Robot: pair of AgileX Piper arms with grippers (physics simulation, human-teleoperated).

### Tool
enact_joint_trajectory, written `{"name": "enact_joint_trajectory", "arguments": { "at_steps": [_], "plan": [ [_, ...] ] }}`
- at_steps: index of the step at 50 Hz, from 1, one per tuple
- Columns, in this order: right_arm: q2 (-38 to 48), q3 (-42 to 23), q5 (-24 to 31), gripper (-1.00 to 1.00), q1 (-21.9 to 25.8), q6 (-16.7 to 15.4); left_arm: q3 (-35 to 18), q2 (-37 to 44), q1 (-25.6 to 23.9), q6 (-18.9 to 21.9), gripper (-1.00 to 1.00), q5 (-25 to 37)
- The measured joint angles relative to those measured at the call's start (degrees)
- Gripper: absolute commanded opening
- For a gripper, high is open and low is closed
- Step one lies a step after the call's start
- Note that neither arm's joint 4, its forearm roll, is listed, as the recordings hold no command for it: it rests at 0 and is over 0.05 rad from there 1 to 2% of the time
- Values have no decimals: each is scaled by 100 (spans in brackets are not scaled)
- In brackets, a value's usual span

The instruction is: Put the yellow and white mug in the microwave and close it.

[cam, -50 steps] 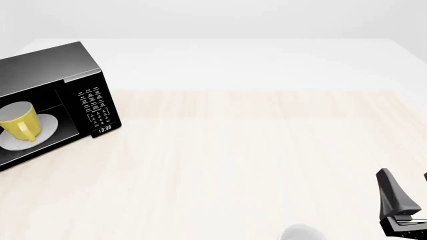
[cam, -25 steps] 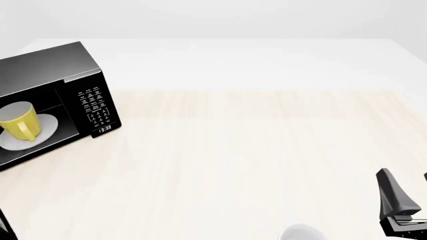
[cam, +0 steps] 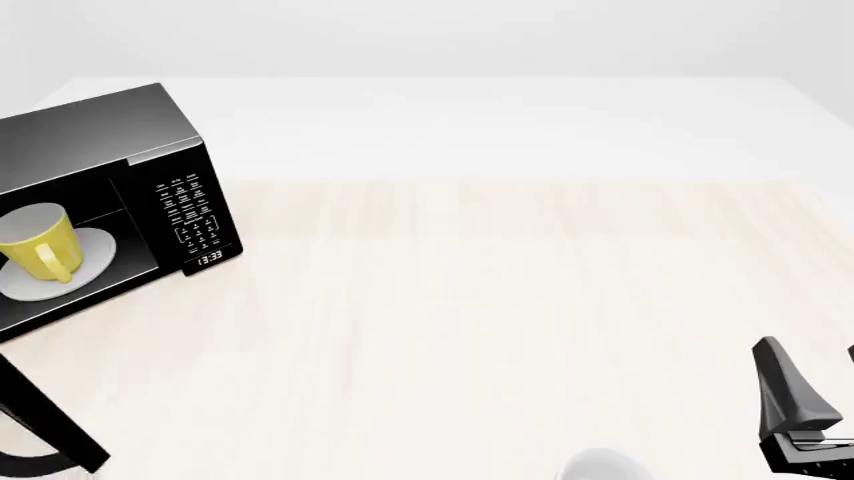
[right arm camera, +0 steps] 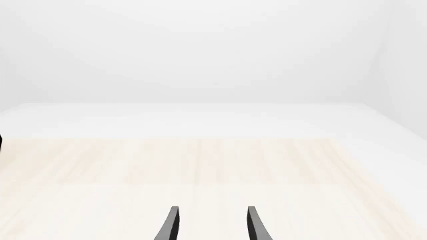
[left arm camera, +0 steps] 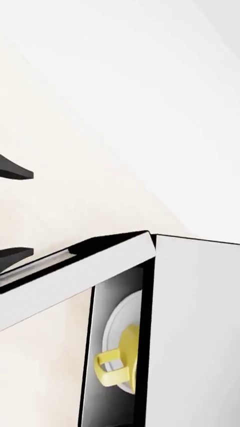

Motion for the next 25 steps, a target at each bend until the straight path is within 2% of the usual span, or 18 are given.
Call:
{"name": "enact_joint_trajectory", "arguments": {
  "at_steps": [25],
  "plan": [
    [0, 0, 0, 100, 0, 0, 105, -52, -503, -82, 100, -122]
  ]
}}
